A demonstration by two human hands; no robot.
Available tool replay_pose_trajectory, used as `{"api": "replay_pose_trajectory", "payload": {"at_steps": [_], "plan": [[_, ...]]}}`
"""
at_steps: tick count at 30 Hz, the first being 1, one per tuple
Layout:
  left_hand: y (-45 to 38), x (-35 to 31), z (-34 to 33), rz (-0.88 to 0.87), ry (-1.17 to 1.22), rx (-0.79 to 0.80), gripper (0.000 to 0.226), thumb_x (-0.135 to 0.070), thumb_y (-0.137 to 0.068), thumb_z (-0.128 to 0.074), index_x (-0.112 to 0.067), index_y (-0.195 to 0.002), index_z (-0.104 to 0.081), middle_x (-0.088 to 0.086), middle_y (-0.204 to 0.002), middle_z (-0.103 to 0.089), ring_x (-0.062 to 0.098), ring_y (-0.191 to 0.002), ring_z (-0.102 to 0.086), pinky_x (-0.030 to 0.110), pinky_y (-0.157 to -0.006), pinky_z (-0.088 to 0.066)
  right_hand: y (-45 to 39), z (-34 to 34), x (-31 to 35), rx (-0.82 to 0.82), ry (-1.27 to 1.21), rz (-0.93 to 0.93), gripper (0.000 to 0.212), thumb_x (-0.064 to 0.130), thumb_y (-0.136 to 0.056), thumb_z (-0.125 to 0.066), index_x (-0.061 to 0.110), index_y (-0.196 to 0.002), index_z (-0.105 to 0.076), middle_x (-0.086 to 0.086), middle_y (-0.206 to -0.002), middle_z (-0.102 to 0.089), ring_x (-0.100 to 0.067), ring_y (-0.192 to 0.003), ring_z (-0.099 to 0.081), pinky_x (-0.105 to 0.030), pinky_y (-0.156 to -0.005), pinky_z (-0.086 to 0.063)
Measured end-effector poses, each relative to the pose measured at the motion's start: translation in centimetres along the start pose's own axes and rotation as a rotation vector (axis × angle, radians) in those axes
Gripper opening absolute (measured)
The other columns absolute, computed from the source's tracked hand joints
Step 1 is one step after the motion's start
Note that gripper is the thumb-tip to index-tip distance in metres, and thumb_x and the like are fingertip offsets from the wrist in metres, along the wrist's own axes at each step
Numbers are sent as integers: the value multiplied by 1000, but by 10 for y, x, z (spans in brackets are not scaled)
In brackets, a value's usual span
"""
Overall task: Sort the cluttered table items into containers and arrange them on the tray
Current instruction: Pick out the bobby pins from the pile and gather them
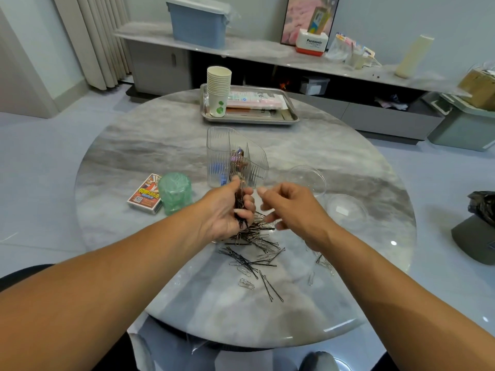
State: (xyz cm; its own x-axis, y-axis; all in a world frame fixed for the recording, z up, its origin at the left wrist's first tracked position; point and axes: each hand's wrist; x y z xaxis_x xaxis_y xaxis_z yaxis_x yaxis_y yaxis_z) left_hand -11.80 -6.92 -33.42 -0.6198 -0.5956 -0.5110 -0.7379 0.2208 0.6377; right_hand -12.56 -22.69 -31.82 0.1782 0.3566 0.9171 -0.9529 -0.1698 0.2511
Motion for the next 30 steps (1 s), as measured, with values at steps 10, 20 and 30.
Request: {"api": "replay_pose_trajectory", "payload": {"at_steps": [10,20,30], "plan": [[0,-4,-9,-111,233,36,43,-51,-106,-35,-15,-89,-49,-3,-61,-42,9,-46,-46,19,-45,-37,13,-5,4,152,-240,-83,17,4,-83,-81,1,-84,-64,-21,-77,-74,-23,-64,-74,-25,-55,-59],[7,4,-9,-81,181,84,46,-50,-107,-32,-12,-89,-52,9,-74,-57,21,-66,-59,35,-68,-56,15,-22,-4,-133,104,233,26,30,-86,-81,13,-75,-66,-1,-62,-70,-21,-51,-66,-33,-49,-54],[13,10,-8,-15,78,195,50,-46,-109,-35,-5,-110,-63,14,-90,-70,22,-74,-72,29,-67,-63,9,-22,0,-172,223,255,11,24,-78,-84,23,-78,-74,5,-86,-74,-14,-87,-73,-45,-80,-61]]}}
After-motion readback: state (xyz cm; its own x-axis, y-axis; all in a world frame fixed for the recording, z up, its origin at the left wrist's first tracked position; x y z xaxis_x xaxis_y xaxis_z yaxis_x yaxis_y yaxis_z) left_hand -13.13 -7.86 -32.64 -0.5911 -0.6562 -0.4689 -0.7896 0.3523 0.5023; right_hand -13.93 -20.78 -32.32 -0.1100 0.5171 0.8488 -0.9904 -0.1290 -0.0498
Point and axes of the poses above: each hand's wrist, its own y-axis away from the middle knuckle, its own z-axis out of the back of the hand, x = y × z
